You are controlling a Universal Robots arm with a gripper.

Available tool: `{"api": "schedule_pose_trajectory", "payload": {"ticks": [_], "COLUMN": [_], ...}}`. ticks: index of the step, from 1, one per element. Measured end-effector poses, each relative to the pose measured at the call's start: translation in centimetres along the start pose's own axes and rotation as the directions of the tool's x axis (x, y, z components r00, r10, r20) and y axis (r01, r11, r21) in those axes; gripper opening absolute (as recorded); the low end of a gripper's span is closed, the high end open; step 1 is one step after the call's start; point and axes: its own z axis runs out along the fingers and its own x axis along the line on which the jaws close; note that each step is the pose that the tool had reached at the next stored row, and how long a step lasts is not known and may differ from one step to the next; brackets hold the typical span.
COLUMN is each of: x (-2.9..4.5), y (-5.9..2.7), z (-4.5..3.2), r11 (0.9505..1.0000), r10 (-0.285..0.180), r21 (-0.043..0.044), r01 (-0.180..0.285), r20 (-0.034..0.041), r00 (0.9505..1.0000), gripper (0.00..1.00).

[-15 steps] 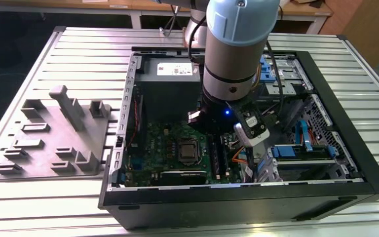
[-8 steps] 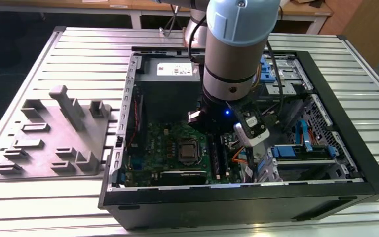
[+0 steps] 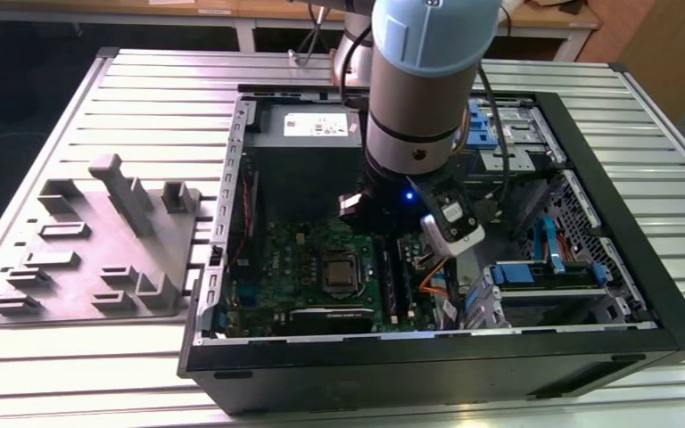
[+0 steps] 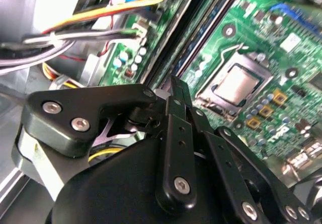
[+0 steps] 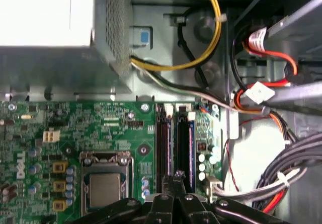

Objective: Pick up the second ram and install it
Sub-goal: 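Press down the second ram until it locks into place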

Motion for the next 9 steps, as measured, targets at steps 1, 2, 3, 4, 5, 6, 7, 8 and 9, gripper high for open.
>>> {"api": "schedule_pose_trajectory", "payload": {"ticks": [1, 2, 3, 4, 5, 6, 7, 8, 9], "x": [0.00, 0.01, 0.02, 0.02, 0.03, 0.03, 0.04, 0.04, 0.05], "y": [0.26, 0.51, 0.76, 0.99, 1.19, 1.38, 1.56, 1.77, 2.00], "z": [0.02, 0.04, 0.05, 0.07, 0.08, 0.10, 0.11, 0.11, 0.12], "r11": [1.0000, 1.0000, 1.0000, 1.0000, 1.0000, 1.0000, 1.0000, 1.0000, 1.0000], "r10": [0.000, 0.000, 0.000, 0.000, 0.000, 0.000, 0.000, 0.000, 0.000], "r21": [-0.0001, -0.0001, 0.0001, 0.0000, -0.0002, -0.0002, -0.0001, 0.0000, 0.0001], "r01": [0.000, 0.000, 0.000, 0.000, 0.000, 0.000, 0.000, 0.000, 0.000], "r20": [0.0000, 0.0000, -0.0001, 0.0000, 0.0000, 0.0000, 0.0000, 0.0000, 0.0000], "r00": [1.0000, 1.0000, 1.0000, 1.0000, 1.0000, 1.0000, 1.0000, 1.0000, 1.0000], "gripper": [0.07, 0.07, 0.07, 0.07, 0.07, 0.07, 0.07, 0.07, 0.07]}}
